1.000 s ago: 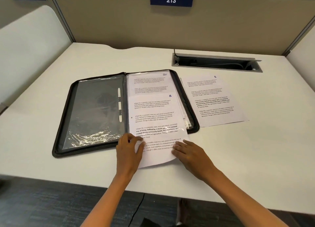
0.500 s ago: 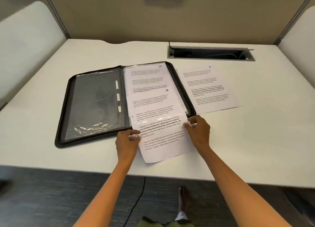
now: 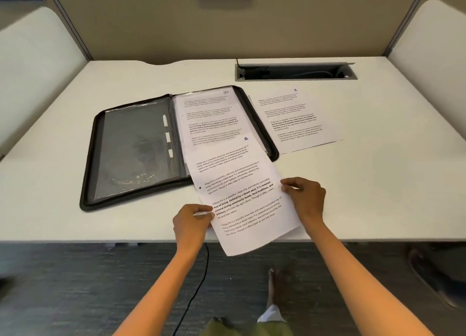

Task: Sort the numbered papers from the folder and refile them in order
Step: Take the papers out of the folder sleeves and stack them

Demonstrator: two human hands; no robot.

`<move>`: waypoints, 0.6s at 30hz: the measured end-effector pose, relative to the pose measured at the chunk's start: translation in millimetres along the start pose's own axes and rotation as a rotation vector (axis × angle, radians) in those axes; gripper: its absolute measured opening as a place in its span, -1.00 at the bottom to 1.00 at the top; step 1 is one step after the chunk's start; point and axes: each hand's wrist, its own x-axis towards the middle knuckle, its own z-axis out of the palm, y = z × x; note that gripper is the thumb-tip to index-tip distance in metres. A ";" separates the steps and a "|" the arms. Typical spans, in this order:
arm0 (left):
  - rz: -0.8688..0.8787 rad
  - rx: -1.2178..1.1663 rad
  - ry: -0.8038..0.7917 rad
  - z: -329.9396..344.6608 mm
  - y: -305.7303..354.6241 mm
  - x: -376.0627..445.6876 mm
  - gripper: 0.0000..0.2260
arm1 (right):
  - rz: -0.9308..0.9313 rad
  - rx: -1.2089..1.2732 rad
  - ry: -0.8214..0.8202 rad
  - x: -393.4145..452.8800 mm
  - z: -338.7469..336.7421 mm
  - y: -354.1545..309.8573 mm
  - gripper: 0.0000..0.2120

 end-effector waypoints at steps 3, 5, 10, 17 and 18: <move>0.009 -0.011 -0.041 1.6 -6.0 -17.3 -0.88 | 0.015 0.037 0.002 -11.5 -18.6 5.8 -0.86; 0.007 -0.034 -0.074 4.2 -6.3 -30.0 -0.87 | 0.023 0.057 0.008 -17.1 -31.5 8.0 -0.85; -0.001 -0.112 -0.139 16.0 -3.2 -65.9 -0.83 | 0.030 0.093 0.028 -25.5 -65.4 11.1 -0.82; 0.046 -0.265 -0.203 41.6 24.8 -97.0 -0.75 | 0.057 0.221 0.093 -18.1 -121.1 18.7 -0.82; 0.067 -0.268 -0.206 46.2 33.2 -95.2 -0.75 | 0.067 0.240 0.109 -13.5 -125.1 18.3 -0.82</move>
